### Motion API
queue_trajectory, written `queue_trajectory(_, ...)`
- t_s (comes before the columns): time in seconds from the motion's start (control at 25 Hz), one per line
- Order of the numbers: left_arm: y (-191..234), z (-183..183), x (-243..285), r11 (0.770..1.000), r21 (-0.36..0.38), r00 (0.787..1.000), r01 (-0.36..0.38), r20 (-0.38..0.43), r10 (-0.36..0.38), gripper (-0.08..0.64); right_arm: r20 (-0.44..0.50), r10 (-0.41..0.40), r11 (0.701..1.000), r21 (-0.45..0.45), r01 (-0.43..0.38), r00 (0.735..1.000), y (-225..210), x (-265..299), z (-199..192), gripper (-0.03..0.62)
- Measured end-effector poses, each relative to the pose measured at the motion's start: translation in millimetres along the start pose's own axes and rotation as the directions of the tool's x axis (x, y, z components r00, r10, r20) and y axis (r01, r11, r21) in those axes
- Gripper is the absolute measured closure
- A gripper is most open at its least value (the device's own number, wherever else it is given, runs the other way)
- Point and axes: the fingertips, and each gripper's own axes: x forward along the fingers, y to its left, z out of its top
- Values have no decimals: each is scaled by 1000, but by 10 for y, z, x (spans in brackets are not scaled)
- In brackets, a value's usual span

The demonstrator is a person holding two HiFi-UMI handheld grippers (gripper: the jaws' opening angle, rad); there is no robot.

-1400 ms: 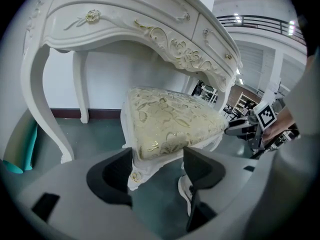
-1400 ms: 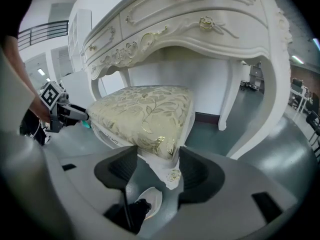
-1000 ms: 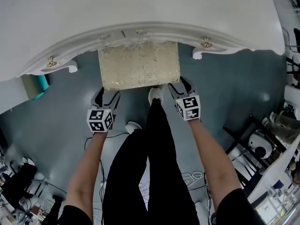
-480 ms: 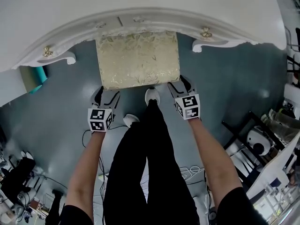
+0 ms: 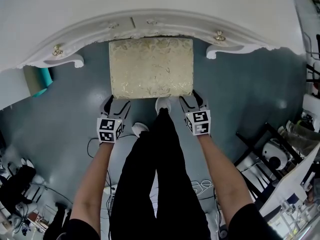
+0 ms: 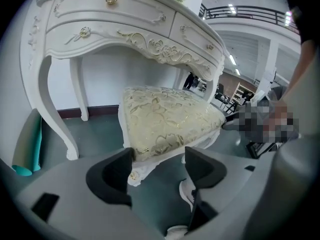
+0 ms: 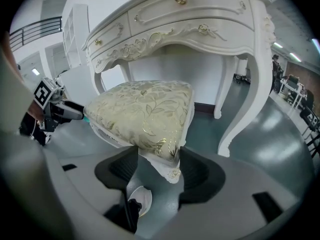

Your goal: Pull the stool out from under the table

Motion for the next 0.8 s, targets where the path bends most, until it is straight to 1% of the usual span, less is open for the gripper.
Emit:
queue_trajectory(0.32,0,-1,-4,999,37,1000,26,-6,-25,219,7,14,1000,-15,-14,1000,5,-8,25,327)
queue_trajectory(0.48,-38,-8,-16,999,10,999,32,-4,-32,218,5,15,1000,-8,-15,1000,-4,-14,2,327)
queue_trajectory(0.68,-49,29,-43,998,-55,999,34,11,-33,210,13,23,1000,-19,-23,1000,2,-31,8,328)
queue_trajectory(0.8,-86,12,-61,998,-42,999,45,7,-45,210,29,21,1000,-16,-21,999,6,-66,22,337)
